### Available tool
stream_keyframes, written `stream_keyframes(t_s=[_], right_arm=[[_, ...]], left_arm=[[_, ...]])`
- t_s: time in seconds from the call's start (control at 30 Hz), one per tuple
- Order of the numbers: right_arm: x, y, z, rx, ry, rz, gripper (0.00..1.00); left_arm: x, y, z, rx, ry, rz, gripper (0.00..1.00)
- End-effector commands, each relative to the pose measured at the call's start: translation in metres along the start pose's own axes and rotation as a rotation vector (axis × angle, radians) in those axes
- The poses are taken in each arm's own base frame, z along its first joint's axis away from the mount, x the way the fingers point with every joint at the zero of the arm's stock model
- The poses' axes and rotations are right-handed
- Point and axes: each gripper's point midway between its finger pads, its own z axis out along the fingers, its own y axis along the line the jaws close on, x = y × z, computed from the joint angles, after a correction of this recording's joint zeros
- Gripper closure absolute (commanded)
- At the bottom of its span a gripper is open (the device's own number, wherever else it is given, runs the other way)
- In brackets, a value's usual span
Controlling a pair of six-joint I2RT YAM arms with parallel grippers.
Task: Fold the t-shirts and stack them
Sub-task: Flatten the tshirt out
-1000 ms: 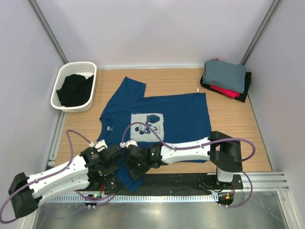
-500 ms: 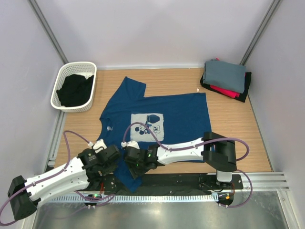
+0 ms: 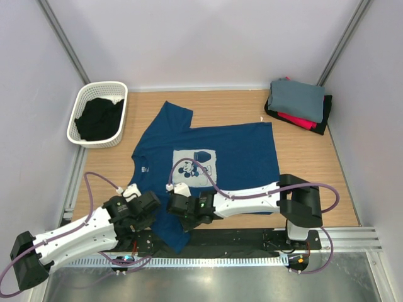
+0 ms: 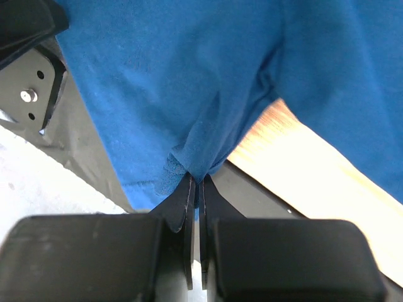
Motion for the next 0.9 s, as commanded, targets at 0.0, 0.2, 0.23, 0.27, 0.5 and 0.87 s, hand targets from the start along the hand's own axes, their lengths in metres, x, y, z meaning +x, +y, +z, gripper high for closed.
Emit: stream_keyframes(t_s=[0.0,0.2,0.23,0.27,0.5,0.87], right_arm=[[0.0,-0.016,-0.011,0.05,-0.017,0.009,0.97],[0.014,-0.031,-0.006,0.084,0.033,-0.015,0.94],[0.016,-0.034,-0.005,0.089,0.038,-0.019,0.92],[0.016,-0.037,-0.007,0.094,0.04,-0.017,0.9],[0.012,-0.046,-0.011,0.098,0.033,-0.003,0.61],[0.011,-0.057,-0.017,0.12,0.003,0.027,0.99]], left_arm=[[-0.006,0.003,0.001,-0.028,-0.037,-0.017,1.0],[-0.006,0.004,0.001,-0.047,-0.032,-0.005,1.0],[-0.006,0.004,0.001,-0.051,-0.033,-0.004,1.0],[-0.006,0.004,0.001,-0.051,-0.033,-0.002,1.0],[-0.007,0.005,0.001,-0.074,-0.036,0.004,1.0],[-0.009,0.005,0.001,-0.086,-0.044,-0.005,1.0]])
